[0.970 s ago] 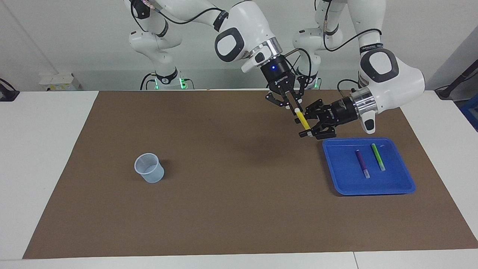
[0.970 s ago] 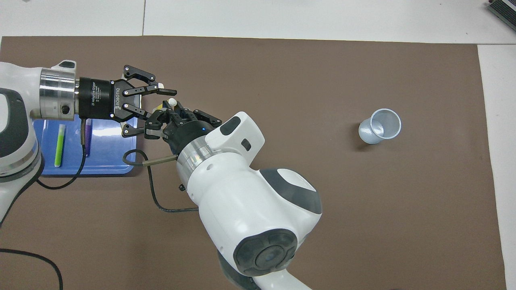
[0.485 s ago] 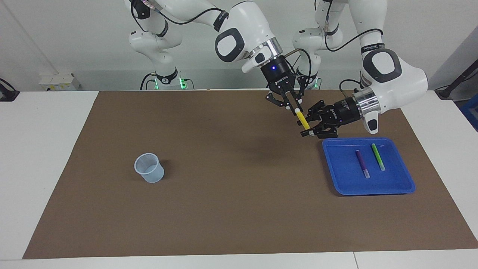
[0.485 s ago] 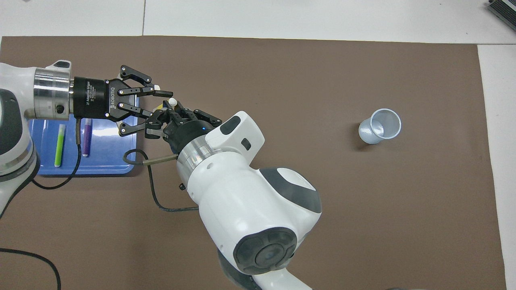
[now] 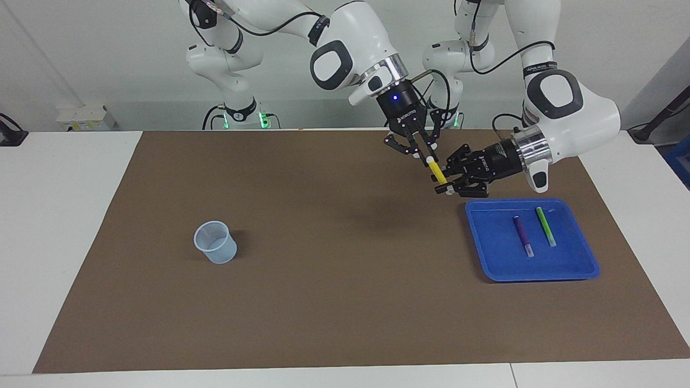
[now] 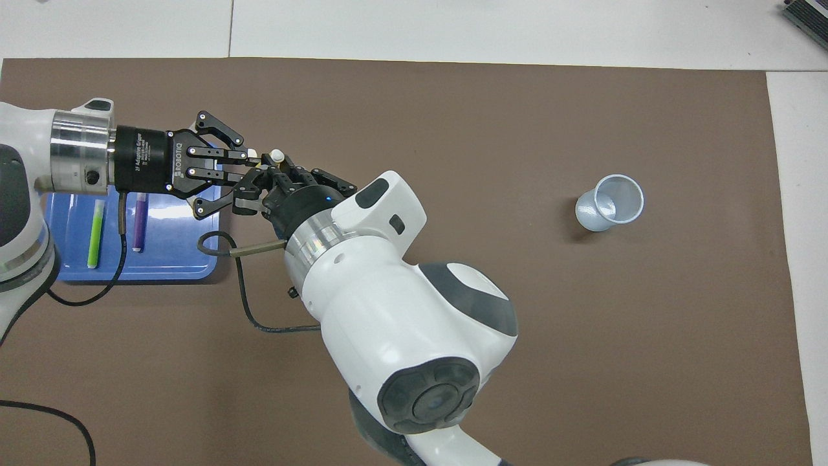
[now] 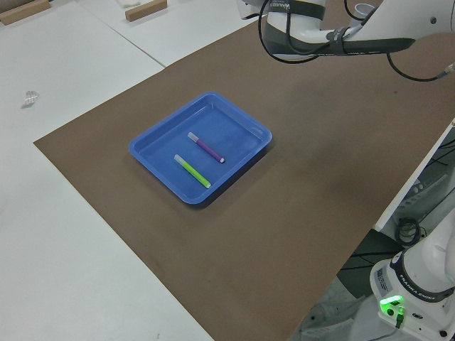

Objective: Right arm passes pens to left for tray arrangement
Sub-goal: 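Close the left gripper on the yellow pen while the right gripper releases, then lower the yellow pen into the tray while the right gripper withdraws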

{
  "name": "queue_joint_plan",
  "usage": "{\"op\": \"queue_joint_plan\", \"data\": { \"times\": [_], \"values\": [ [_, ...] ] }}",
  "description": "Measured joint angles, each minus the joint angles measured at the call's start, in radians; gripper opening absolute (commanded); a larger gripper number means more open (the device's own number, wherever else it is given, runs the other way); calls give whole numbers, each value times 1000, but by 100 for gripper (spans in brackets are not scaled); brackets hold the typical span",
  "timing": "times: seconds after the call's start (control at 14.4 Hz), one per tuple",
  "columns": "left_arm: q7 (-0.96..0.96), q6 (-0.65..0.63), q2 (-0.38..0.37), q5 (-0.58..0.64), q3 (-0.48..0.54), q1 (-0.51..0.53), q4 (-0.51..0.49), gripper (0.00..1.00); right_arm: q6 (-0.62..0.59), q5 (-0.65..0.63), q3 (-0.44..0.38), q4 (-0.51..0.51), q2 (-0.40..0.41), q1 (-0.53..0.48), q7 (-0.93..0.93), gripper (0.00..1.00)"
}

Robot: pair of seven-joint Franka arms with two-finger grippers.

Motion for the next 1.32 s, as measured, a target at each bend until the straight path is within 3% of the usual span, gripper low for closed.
{"op": "queue_joint_plan", "data": {
  "times": [0.28,0.35,0.42,0.48,0.83,1.11,1.32],
  "values": [
    [0,-4,-2,0,1,2,0,0,0,0,1,1,0,1,0,0],
    [0,-5,-2,0,2,2,0,0,0,0,1,2,0,1,0,31],
    [0,-5,-2,0,2,2,0,0,0,0,2,2,0,1,0,73],
    [0,-7,-2,0,3,2,0,0,0,0,2,2,1,1,1,100],
    [65,-10,-5,33,9,3,0,0,0,31,1,12,9,0,9,100],
    [330,-21,-5,273,1,-7,-3,0,-40,47,0,30,10,-20,8,100],
    [546,-21,-4,491,-5,-31,-6,0,-177,83,2,40,7,-35,-53,100]
  ]
}}
